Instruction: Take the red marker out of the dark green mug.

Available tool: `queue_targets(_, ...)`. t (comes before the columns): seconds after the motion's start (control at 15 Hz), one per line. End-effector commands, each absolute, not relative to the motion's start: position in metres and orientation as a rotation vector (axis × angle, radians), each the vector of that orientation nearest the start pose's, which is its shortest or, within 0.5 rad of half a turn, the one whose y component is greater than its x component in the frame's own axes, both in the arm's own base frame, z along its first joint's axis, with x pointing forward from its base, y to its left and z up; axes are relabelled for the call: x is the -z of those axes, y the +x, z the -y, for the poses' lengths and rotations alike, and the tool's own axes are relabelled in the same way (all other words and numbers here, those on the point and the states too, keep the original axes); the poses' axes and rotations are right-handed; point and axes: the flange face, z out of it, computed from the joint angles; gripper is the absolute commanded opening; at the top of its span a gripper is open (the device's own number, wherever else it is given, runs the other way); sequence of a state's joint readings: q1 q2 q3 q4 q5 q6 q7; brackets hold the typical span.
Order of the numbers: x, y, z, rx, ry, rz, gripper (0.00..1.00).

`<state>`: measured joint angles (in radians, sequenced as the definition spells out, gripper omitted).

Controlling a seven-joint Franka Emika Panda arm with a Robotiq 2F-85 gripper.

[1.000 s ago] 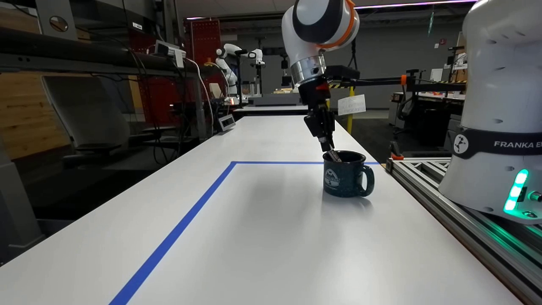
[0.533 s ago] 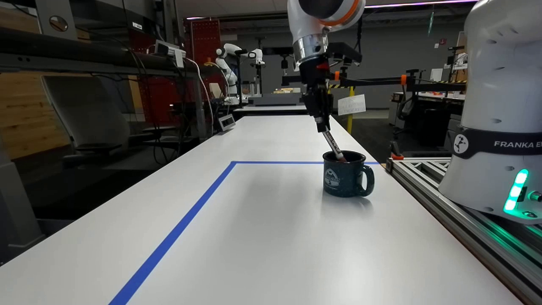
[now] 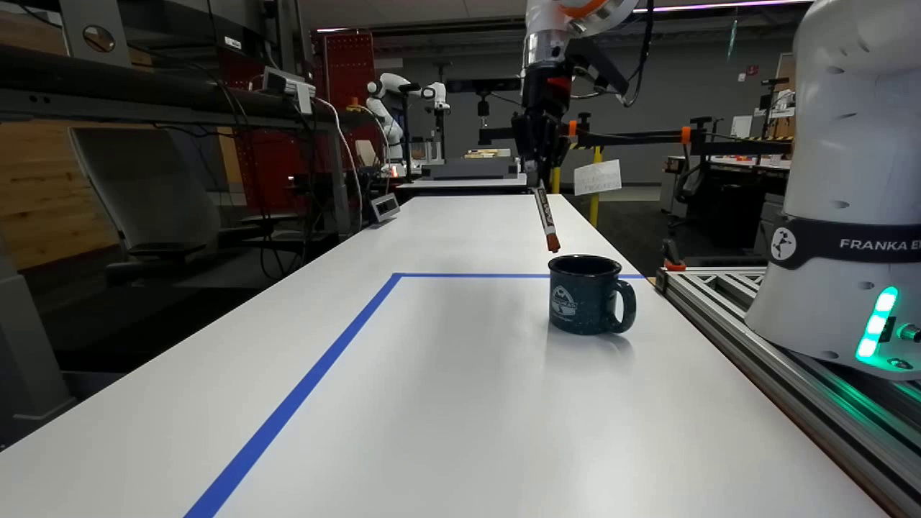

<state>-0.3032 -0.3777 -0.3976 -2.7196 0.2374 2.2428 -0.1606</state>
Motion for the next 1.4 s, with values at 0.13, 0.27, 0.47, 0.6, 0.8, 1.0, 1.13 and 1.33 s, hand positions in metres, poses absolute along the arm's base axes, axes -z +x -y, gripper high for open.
queue_targets(0.13, -0.315, 0.289, 0.247, 0.143, -2.417, -0.959, 0.06)
queue_targets(0.27, -0.3, 0.291, 0.251, 0.132, -2.358, -0.958, 0.06)
queue_targets(0.47, -0.277, 0.298, 0.258, 0.112, -2.316, -0.977, 0.06)
queue_targets(0.6, -0.262, 0.304, 0.263, 0.091, -2.322, -1.0, 0.06)
queue_targets(0.8, -0.242, 0.317, 0.269, 0.032, -2.329, -1.017, 0.06)
queue_targets(1.0, -0.222, 0.332, 0.273, -0.042, -2.351, -1.025, 0.06)
queue_targets(1.13, -0.21, 0.341, 0.275, -0.084, -2.373, -1.018, 0.06)
queue_targets(1.33, -0.193, 0.354, 0.275, -0.148, -2.414, -1.01, 0.06)
